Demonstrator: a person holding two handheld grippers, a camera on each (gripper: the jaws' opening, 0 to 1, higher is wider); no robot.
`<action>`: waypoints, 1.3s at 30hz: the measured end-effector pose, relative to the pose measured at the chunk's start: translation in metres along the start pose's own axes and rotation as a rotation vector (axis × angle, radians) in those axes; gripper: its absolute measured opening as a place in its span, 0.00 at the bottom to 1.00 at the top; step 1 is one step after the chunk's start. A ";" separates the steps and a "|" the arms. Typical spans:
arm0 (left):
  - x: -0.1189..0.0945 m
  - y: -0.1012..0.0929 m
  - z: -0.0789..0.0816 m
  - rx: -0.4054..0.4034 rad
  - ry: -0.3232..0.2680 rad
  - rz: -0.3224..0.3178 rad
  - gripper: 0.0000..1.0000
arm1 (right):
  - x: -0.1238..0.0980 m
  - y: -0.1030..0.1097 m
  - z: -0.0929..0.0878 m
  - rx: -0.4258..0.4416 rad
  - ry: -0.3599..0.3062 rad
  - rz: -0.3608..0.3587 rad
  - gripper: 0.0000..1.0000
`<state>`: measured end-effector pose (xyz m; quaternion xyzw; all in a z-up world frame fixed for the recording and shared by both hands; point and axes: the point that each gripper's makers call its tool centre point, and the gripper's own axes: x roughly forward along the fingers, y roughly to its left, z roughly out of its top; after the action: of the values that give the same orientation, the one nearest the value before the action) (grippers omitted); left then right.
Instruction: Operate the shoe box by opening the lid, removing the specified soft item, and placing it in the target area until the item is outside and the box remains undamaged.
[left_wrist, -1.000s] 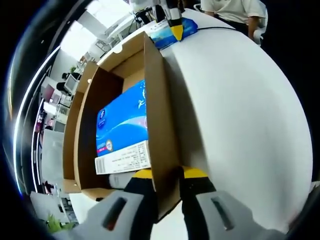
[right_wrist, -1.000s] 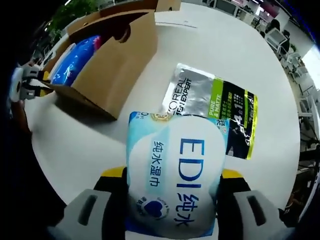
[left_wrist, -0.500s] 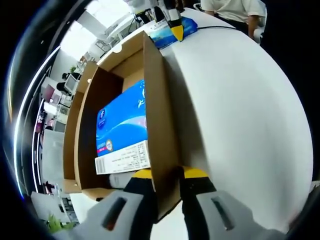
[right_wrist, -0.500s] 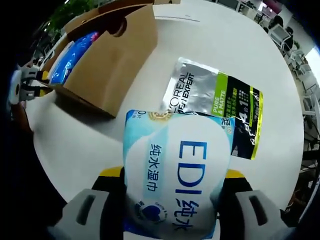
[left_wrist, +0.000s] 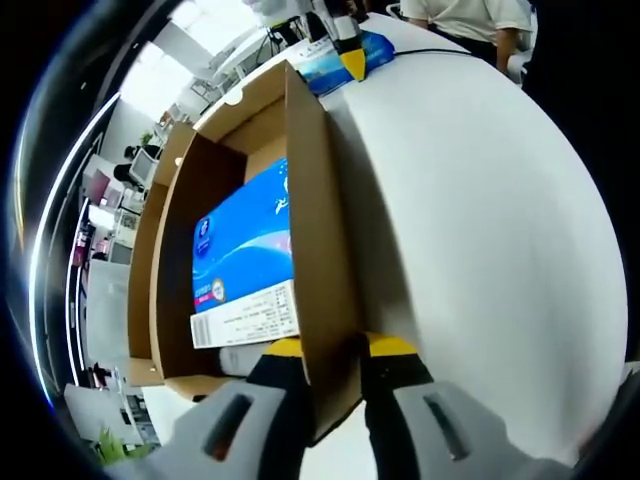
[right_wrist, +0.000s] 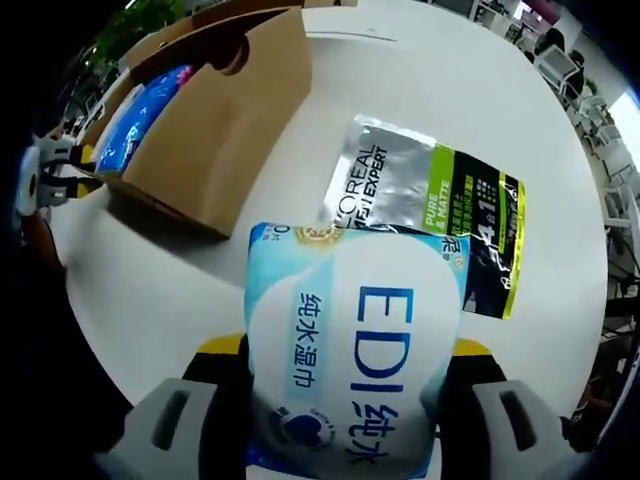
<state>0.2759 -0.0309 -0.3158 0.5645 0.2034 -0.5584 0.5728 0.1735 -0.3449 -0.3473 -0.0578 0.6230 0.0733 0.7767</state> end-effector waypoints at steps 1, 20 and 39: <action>0.000 0.000 0.000 0.000 0.000 0.000 0.17 | 0.000 0.000 0.000 0.000 -0.002 0.000 0.77; 0.000 -0.001 0.000 0.007 0.007 0.002 0.17 | 0.001 0.003 0.002 0.056 -0.012 -0.013 0.78; 0.000 0.004 0.004 0.042 -0.015 0.034 0.17 | 0.002 -0.005 0.006 0.061 0.035 -0.011 0.73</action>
<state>0.2779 -0.0353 -0.3124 0.5754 0.1777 -0.5570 0.5719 0.1803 -0.3492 -0.3483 -0.0388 0.6380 0.0487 0.7675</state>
